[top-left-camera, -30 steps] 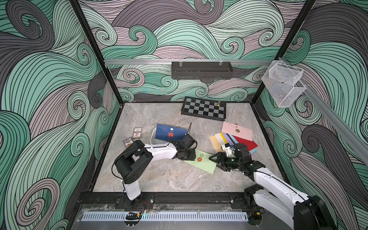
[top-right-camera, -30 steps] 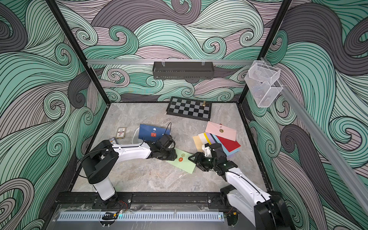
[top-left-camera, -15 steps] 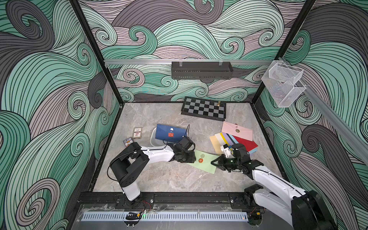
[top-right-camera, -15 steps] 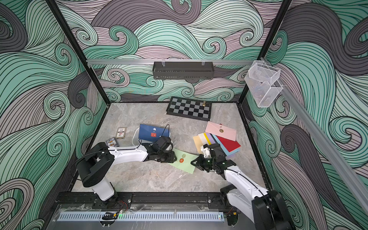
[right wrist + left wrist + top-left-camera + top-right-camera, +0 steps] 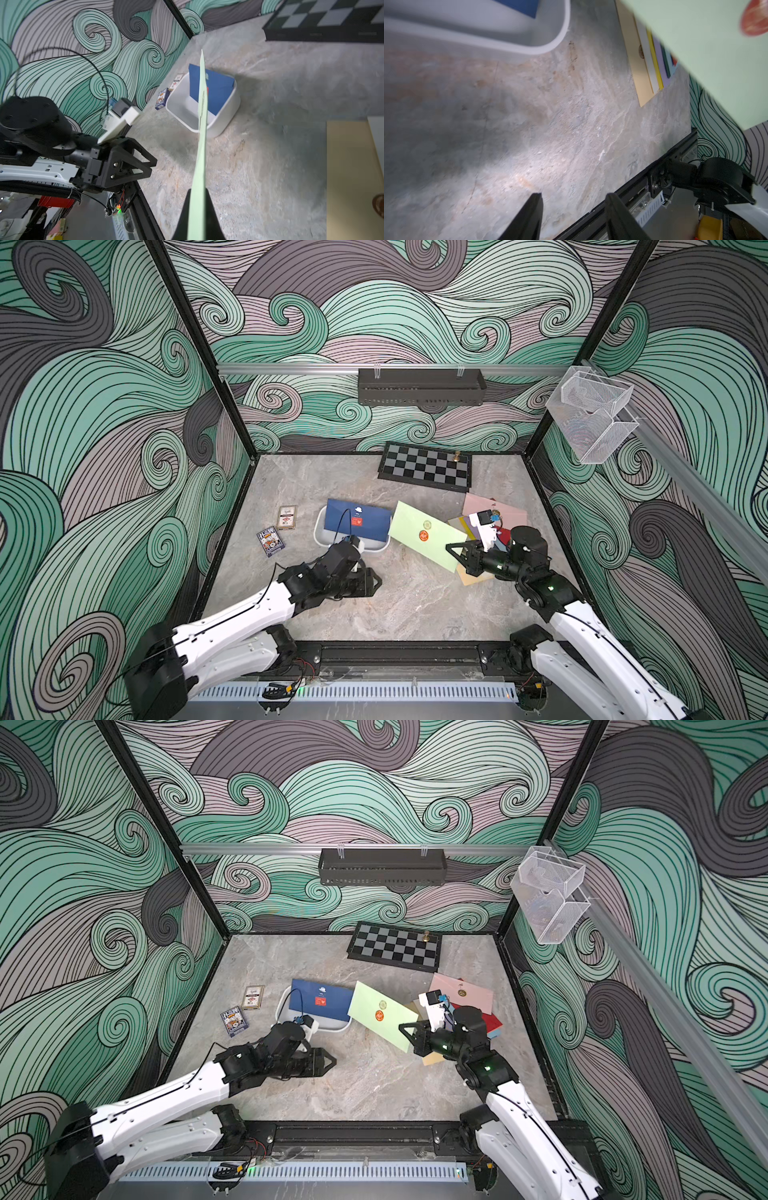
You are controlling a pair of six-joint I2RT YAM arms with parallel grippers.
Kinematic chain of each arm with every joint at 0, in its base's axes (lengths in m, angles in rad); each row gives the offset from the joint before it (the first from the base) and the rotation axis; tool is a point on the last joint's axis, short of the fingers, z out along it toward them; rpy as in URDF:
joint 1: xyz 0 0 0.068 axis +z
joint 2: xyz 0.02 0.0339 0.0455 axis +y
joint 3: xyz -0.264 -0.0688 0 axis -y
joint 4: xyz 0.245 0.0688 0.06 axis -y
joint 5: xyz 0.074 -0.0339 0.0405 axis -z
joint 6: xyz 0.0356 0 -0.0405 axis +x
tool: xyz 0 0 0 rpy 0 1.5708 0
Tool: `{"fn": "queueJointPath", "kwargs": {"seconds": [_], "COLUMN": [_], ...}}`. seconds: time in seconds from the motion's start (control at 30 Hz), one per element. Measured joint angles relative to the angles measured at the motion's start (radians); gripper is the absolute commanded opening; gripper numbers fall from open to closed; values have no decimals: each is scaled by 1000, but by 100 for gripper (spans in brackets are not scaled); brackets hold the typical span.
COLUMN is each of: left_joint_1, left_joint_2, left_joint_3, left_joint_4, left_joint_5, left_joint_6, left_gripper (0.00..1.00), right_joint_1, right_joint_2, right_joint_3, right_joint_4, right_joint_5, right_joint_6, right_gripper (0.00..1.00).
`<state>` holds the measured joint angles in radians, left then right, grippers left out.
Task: Put the sealed envelopes into the storage box
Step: Pick up the envelope from the center of the board.
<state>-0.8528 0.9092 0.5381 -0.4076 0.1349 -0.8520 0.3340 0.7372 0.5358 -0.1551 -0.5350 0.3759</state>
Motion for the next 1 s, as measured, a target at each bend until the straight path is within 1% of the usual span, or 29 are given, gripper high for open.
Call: {"fn": "queueJointPath", "kwargs": {"seconds": [0.07, 0.17, 0.27, 0.37, 0.5, 0.6, 0.73, 1.0], "left_joint_1": [2, 9, 14, 16, 22, 23, 26, 27], "left_joint_2": [-86, -156, -172, -174, -174, -174, -172, -157], "left_joint_3": [-75, -140, -154, -155, -169, -179, -184, -188], "left_joint_4": [-12, -49, -73, -79, -79, -77, -74, -61], "left_joint_5": [-22, -47, -69, -84, -88, -89, -88, -86], "left_joint_6": [-25, -56, -74, -81, -87, -92, -96, -99], "left_gripper": [54, 54, 55, 54, 55, 54, 54, 55], "right_joint_1": [9, 45, 106, 157, 190, 204, 228, 239], "right_joint_2": [55, 217, 425, 601, 835, 968, 1081, 1164], "right_joint_3": [28, 108, 231, 301, 381, 434, 483, 507], "right_joint_4": [76, 207, 298, 454, 616, 667, 691, 712], "right_joint_5": [-17, -62, -93, -95, -102, -99, -87, -50], "right_joint_6": [-26, -83, -155, -195, -203, -226, -272, -352], "right_gripper": [0, 0, 0, 0, 0, 0, 0, 0]}}
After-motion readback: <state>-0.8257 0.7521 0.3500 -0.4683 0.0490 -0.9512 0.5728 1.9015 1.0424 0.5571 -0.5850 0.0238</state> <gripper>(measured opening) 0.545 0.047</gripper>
